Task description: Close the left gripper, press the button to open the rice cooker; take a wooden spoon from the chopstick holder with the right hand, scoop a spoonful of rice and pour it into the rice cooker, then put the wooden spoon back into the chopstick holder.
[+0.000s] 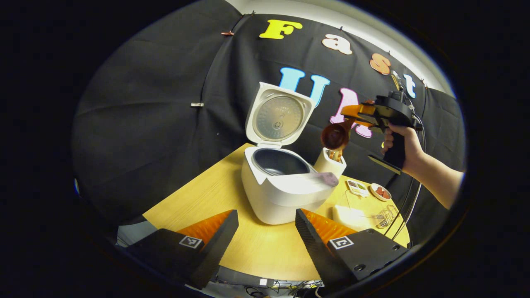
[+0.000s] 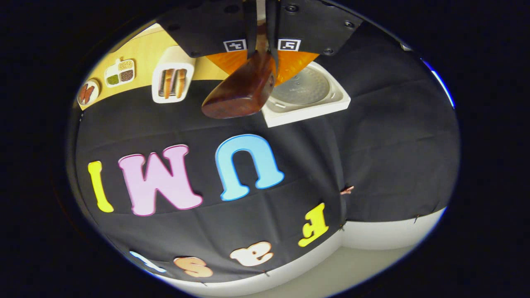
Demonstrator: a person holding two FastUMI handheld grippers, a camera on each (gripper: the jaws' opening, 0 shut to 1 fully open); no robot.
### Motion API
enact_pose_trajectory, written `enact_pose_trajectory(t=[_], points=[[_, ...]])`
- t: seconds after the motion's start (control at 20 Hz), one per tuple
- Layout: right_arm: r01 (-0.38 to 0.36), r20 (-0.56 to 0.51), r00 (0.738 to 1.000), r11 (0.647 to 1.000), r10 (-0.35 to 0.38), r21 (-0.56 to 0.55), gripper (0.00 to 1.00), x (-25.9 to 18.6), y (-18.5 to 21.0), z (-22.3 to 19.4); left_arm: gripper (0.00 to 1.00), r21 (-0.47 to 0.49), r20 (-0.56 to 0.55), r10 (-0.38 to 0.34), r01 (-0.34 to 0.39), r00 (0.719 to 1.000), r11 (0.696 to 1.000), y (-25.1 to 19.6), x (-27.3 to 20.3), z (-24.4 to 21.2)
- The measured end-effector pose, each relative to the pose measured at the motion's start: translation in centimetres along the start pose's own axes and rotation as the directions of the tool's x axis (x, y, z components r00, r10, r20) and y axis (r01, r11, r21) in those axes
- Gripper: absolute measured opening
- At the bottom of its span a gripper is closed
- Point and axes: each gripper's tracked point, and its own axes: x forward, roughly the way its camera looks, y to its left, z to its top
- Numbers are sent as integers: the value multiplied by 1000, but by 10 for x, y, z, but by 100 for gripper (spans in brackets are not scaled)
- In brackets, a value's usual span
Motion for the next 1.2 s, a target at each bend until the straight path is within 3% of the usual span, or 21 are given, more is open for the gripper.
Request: enact_pose_trajectory(t=[0.3,0.65,0.95,1.2], points=[[203,56,977,977,-207,71,13,-93,-126,44,95,34,11,-87,86,996,996,-49,9,9],[424,70,898,897,-435,126,12,-194,-268,59,95,52,10,-148,147,989,988,-104,29,22],[543,-32,836,819,-548,185,13,-242,-365,18,95,36,15,-119,118,993,992,-138,43,36],[579,-130,815,795,-564,180,13,-254,-411,-35,96,12,39,-61,61,997,998,-156,50,51]])
